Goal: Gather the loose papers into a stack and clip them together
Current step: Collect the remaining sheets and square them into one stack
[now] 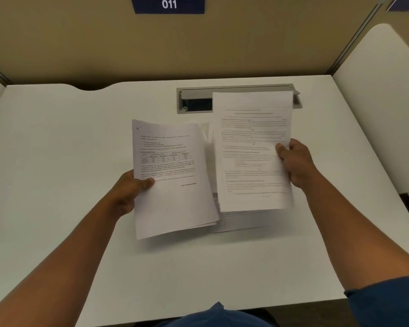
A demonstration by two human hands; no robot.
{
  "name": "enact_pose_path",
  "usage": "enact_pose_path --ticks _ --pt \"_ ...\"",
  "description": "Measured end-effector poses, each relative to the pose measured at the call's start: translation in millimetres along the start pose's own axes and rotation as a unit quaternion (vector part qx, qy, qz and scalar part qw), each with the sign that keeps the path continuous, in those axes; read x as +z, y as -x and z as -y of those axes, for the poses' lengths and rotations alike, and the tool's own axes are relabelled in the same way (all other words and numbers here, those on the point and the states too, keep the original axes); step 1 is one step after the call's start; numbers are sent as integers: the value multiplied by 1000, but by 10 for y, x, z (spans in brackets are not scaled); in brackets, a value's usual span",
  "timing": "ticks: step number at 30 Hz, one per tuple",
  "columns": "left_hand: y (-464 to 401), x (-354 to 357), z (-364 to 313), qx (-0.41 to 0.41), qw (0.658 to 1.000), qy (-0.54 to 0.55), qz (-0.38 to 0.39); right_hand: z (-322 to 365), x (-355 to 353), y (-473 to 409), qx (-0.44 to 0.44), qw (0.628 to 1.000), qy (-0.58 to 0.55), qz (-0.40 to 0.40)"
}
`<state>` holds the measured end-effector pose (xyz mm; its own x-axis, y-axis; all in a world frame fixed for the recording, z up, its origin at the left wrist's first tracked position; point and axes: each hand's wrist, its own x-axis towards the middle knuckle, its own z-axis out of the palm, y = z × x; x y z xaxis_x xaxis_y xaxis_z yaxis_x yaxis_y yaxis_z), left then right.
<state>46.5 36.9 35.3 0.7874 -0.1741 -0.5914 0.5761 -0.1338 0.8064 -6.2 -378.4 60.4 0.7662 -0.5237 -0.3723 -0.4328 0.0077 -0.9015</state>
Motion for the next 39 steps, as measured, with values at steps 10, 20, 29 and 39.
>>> enact_pose_path --ticks 10,20,29,39 --pt "231 378 25 30 995 29 86 -13 768 484 40 990 -4 134" --pt "422 426 24 21 990 75 115 20 922 821 -23 986 78 146" --pt "508 430 -55 -8 964 217 154 11 996 955 -69 973 124 182" --pt "486 365 0 37 985 163 43 132 881 920 45 970 -79 225"
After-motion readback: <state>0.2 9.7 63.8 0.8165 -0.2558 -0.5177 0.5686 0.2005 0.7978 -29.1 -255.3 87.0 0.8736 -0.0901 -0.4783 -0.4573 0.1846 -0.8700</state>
